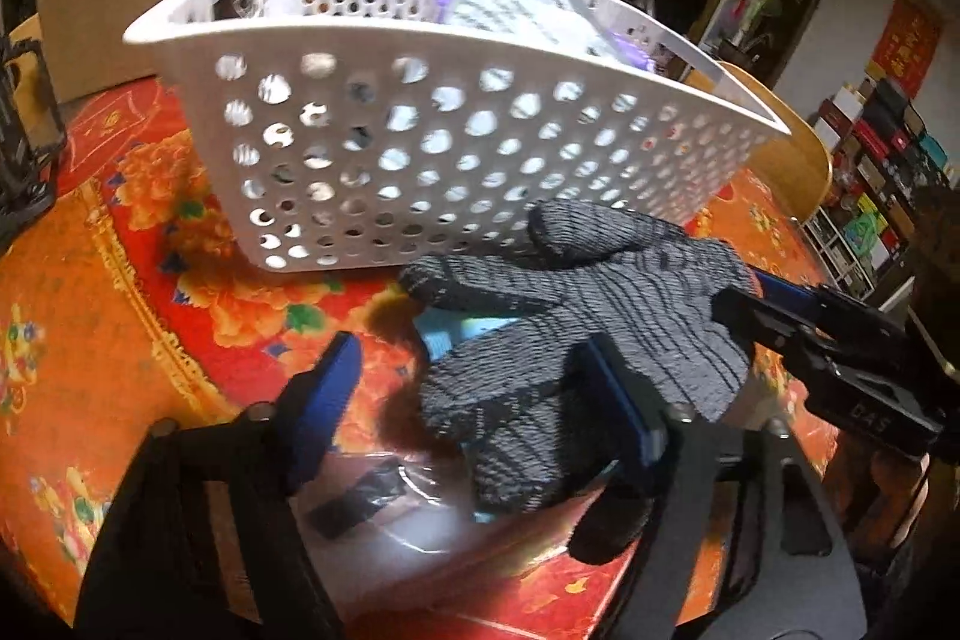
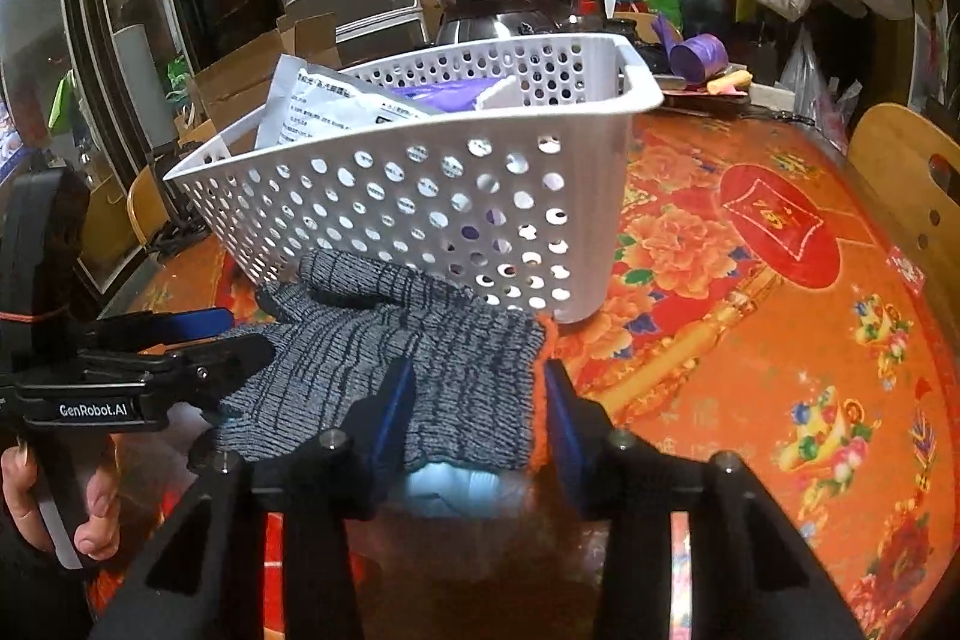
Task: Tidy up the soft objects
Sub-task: 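Grasp the grey gloves with the right gripper while the left gripper grasps them too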
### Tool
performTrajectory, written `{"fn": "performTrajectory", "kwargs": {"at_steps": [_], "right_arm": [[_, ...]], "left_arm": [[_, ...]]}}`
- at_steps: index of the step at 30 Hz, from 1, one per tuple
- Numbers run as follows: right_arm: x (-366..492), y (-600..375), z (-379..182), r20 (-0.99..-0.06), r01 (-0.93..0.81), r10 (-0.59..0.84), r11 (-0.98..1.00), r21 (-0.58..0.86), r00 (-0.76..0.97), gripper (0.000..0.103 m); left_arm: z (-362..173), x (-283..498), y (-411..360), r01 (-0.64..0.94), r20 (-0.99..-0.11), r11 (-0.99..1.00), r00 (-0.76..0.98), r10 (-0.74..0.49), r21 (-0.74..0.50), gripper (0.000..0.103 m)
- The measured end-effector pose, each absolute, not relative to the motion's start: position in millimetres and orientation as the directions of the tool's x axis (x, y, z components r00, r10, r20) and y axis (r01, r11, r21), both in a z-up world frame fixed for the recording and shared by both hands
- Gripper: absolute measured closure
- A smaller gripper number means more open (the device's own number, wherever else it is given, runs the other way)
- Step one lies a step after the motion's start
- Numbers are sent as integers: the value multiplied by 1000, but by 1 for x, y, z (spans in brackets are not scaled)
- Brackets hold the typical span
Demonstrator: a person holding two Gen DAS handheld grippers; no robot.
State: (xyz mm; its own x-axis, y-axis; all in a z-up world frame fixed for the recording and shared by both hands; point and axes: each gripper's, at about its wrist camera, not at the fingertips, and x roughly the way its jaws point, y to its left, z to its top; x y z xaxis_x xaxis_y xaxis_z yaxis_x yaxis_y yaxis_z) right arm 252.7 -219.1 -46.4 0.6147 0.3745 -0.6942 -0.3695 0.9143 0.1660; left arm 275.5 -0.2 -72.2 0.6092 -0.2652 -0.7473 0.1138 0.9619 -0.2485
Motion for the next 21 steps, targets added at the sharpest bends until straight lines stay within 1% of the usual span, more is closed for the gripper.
{"fn": "performTrajectory", "kwargs": {"at_steps": [1, 2, 3, 4, 5, 6, 7, 8, 11, 16, 21], "right_arm": [[253, -220, -48, -696, -368, 375, 914, 168, 613, 60], [254, -222, -49, -696, -367, 382, 913, 181, 608, 62], [254, -224, -49, -693, -364, 389, 911, 193, 607, 64], [254, -225, -50, -691, -364, 396, 909, 202, 605, 68], [253, -224, -50, -690, -366, 389, 911, 190, 611, 73], [251, -223, -49, -687, -367, 379, 914, 173, 620, 75], [250, -220, -49, -686, -373, 373, 914, 158, 625, 78], [247, -217, -48, -682, -377, 366, 915, 140, 634, 82], [240, -212, -46, -664, -380, 340, 921, 91, 665, 88], [232, -211, -41, -634, -390, 354, 916, 88, 688, 91], [225, -208, -38, -613, -409, 370, 909, 83, 698, 92]], "left_arm": [[-71, 275, -1, 120, -745, 961, 611, -268, -247, 42], [-69, 274, -3, 138, -740, 959, 611, -280, -249, 47], [-68, 272, -7, 153, -736, 957, 613, -287, -245, 57], [-66, 271, -10, 166, -733, 958, 618, -285, -233, 64], [-64, 268, -16, 179, -728, 961, 627, -276, -210, 69], [-62, 265, -19, 192, -725, 961, 631, -276, -199, 79], [-61, 264, -22, 204, -722, 960, 634, -278, -190, 87], [-60, 262, -25, 211, -719, 962, 640, -270, -173, 88], [-56, 260, -26, 218, -711, 960, 646, -279, -179, 90], [-46, 247, -17, 203, -680, 957, 673, -291, -208, 91], [-37, 239, -6, 204, -636, 951, 708, -307, -232, 91]]}}
